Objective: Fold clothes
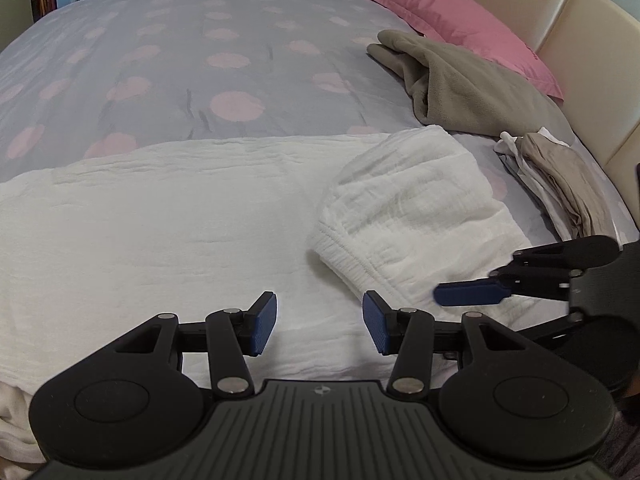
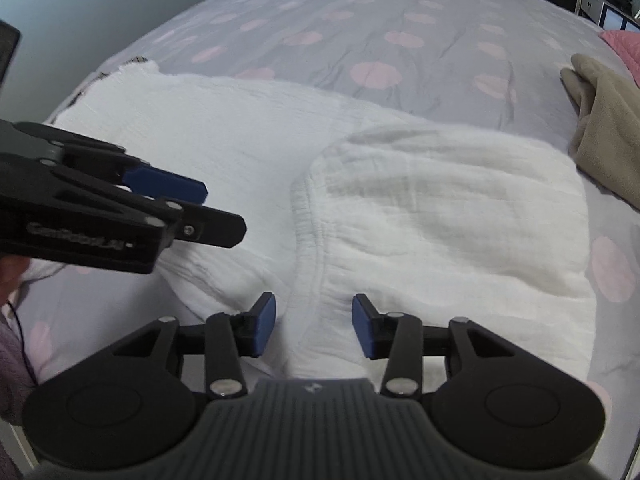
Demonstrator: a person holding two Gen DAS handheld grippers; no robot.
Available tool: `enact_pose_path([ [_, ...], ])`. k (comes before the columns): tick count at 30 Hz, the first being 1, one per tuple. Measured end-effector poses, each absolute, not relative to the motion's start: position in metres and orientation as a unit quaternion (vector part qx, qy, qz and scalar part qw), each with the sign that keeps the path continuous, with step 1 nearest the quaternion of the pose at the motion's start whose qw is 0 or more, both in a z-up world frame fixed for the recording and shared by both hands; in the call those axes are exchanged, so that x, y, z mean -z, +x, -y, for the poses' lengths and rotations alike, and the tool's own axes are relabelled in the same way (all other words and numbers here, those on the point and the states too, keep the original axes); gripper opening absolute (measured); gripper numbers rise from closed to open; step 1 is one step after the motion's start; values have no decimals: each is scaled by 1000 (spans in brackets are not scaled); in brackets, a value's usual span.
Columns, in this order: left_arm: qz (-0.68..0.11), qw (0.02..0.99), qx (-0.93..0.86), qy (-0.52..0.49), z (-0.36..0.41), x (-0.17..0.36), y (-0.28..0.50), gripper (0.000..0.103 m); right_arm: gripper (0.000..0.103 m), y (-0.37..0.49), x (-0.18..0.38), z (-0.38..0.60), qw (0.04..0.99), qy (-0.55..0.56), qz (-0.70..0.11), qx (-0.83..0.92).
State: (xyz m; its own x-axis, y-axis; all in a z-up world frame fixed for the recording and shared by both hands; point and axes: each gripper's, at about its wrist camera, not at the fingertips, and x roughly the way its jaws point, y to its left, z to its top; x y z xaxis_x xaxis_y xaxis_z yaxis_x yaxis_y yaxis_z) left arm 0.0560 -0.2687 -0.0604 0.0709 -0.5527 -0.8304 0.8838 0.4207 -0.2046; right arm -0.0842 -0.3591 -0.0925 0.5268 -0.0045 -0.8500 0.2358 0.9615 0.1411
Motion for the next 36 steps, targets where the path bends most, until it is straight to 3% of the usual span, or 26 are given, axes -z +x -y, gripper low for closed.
enact_pose_path([
  [1, -459, 708, 507, 178, 269, 61, 56, 45, 28, -82, 96, 360, 860, 122, -490, 68],
  [2, -462, 706, 508, 173, 268, 62, 57, 45, 22, -81, 99, 360, 855, 122, -498, 76],
  [7, -483, 694, 514, 145, 270, 69, 63, 49, 19, -90, 98, 371, 848, 149, -501, 82],
  [11, -506, 682, 510, 139, 279, 80, 62, 49, 25, -93, 97, 375, 848, 166, -498, 72],
  [14, -519, 678, 503, 133, 287, 87, 61, 49, 36, -93, 89, 373, 853, 156, -494, 68],
  [22, -540, 667, 500, 113, 311, 107, 58, 48, 37, -100, 85, 380, 847, 136, -508, 76],
  [36, -531, 668, 507, 123, 321, 120, 51, 22, 46, -110, 94, 399, 834, 146, -522, 102],
])
